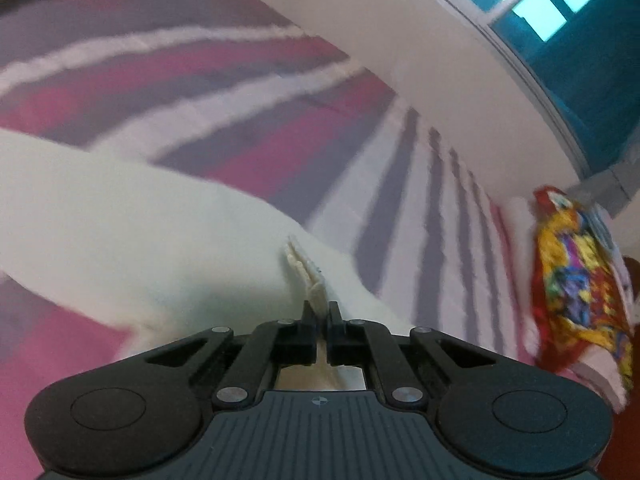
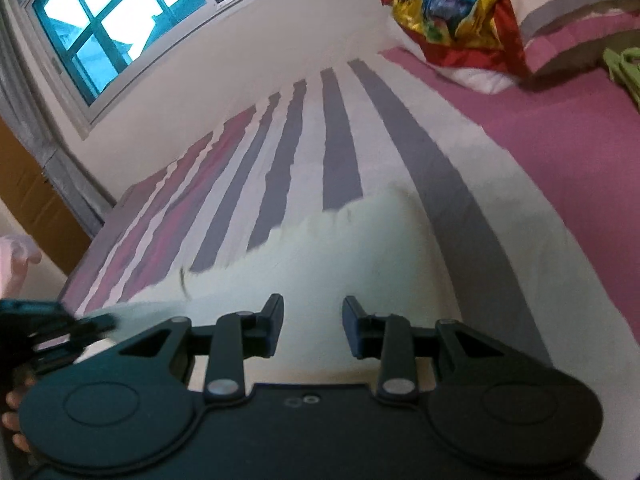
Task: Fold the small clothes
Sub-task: 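Carry the cuff across the sweater body with the right gripper and release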
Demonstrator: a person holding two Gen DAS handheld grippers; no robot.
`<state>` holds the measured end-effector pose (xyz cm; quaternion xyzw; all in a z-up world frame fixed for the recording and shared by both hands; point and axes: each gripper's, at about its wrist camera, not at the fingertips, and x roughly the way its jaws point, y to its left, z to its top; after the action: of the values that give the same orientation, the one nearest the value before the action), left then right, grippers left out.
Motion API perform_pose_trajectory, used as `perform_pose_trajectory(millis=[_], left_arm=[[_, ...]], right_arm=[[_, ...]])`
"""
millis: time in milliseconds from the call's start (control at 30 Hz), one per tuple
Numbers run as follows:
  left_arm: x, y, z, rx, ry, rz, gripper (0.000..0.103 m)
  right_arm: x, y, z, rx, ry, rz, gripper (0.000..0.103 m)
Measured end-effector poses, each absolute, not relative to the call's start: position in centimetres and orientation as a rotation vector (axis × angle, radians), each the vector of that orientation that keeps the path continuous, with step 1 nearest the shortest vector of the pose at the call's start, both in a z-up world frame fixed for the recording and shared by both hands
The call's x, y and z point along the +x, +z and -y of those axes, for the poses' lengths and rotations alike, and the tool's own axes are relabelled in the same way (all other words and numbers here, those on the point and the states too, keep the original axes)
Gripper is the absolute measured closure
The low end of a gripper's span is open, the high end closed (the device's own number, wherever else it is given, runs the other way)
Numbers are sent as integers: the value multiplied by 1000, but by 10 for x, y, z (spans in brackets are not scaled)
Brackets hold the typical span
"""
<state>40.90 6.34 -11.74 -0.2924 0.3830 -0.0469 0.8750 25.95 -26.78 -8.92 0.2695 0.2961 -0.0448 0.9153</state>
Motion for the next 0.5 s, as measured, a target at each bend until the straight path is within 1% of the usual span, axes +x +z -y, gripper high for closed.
perform_pose_trajectory(millis=[133,200,267,333,433,467,500], left_arm=[[413,-136,-93,-605,-22,-834,99],[421,-157,-94,-539,-15,-920,99],[423,-170,-92,-500,-21,-957,99],[421,-166,-91,-454,-32,-948,97],[413,-155,-103,-490,-43,-984,92],[407,-150,-110,-501,-45,-979,75],[403,-147,-110,-499,-41,-978,38]], right_arm=[[290,-99,257,476,-123,-684,72],[302,-107,249,431,-150,-723,72],[313,-119,240,360,-168,-788,74],[319,-131,235,306,-180,-834,74],[324,-125,224,220,-186,-861,73],[322,-119,221,227,-178,-846,71],[319,-113,217,240,-156,-821,71]])
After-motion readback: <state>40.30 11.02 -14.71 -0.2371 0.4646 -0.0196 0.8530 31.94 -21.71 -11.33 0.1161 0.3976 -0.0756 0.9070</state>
